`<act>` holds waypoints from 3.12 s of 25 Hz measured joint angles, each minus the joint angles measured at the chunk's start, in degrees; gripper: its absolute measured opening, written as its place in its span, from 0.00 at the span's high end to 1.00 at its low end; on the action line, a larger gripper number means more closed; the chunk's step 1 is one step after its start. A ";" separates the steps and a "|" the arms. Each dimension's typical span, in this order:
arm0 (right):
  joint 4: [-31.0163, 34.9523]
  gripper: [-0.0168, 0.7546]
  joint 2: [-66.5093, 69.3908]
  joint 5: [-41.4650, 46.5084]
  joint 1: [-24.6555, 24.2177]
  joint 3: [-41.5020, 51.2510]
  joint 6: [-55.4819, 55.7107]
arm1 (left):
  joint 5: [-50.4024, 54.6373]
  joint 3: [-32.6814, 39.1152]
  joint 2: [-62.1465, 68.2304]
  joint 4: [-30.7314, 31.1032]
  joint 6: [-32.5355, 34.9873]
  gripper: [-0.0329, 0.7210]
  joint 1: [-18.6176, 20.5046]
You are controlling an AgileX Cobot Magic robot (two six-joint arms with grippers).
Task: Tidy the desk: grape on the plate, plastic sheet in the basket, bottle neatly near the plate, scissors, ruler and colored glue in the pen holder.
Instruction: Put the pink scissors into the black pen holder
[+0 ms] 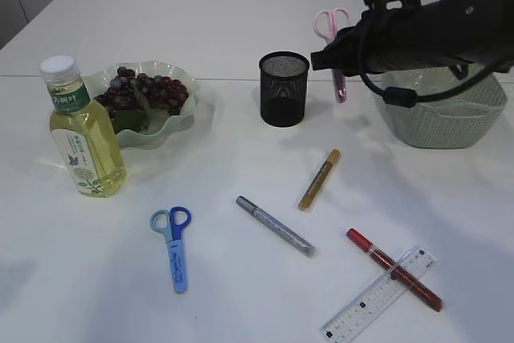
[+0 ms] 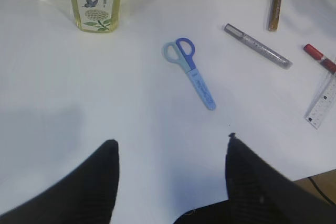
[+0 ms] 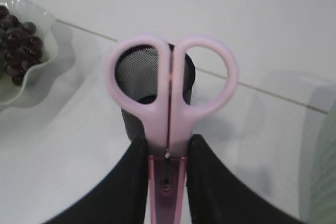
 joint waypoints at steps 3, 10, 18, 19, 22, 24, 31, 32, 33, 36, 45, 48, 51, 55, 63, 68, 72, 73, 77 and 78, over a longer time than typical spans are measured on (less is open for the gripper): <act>0.57 0.74 2.72 -0.74 0.57 -4.61 0.00 | -0.09 0.00 0.00 0.00 0.00 0.34 0.00; 1.48 0.74 10.65 -2.26 0.57 -17.49 0.00 | -0.33 0.00 0.00 0.82 0.00 0.34 0.00; 1.70 0.74 18.96 -7.02 0.57 -23.87 0.00 | -1.06 0.00 0.00 1.93 0.00 0.34 0.00; 1.78 0.74 19.72 -7.82 0.57 -24.14 0.00 | -1.31 0.00 0.00 1.93 0.00 0.34 0.00; 1.78 0.74 21.24 -9.18 0.66 -25.06 0.00 | -1.85 0.00 0.00 1.93 0.00 0.34 0.00; 1.78 0.74 22.21 -9.88 1.03 -26.11 0.00 | -2.36 0.00 0.00 1.93 0.00 0.34 0.00; 0.51 0.74 24.60 -11.16 2.92 -28.35 0.00 | -2.97 0.00 0.00 1.93 0.00 0.34 0.00; 0.51 0.74 24.60 -11.46 3.03 -28.35 0.00 | -2.97 0.00 0.00 1.93 0.00 0.34 0.00; 0.51 0.74 24.73 -12.00 3.03 -28.40 0.00 | -3.07 0.00 0.00 1.93 0.00 0.34 0.00; 0.51 0.74 25.09 -13.65 3.03 -28.49 0.00 | -3.07 0.00 0.00 1.93 0.00 0.34 0.00; 0.51 0.74 26.40 -14.25 3.03 -28.72 0.44 | -3.07 0.00 0.00 1.93 0.00 0.34 0.00; 0.51 0.74 27.00 -14.25 3.03 -29.20 0.46 | -3.07 0.00 0.00 1.93 0.00 0.34 0.00; 0.51 0.74 27.26 -14.25 3.03 -29.29 0.56 | -3.07 0.00 0.00 1.93 0.00 0.34 0.00; 1.10 0.73 27.26 -14.15 3.03 -29.29 0.56 | -3.07 0.00 0.00 1.93 0.00 0.34 0.00; 2.57 0.60 27.26 -11.47 3.03 -29.80 0.67 | -3.07 0.00 0.00 1.93 0.00 0.34 0.00; 3.20 0.57 27.33 -9.12 3.03 -31.30 0.67 | -3.07 0.00 0.00 1.97 0.00 0.34 0.00; 3.29 0.57 27.33 -5.52 3.03 -33.53 0.67 | -3.07 0.00 0.00 2.06 0.00 0.34 0.00; 3.29 0.57 27.33 -4.46 3.03 -34.21 0.67 | -3.07 0.00 0.00 2.06 0.00 0.34 0.00; 3.29 0.57 27.33 0.34 3.03 -36.60 0.78 | -3.07 0.00 0.00 2.19 0.00 0.34 0.00; 3.29 0.57 27.13 1.74 3.03 -36.90 0.78 | -3.07 0.00 0.00 2.19 0.00 0.34 0.00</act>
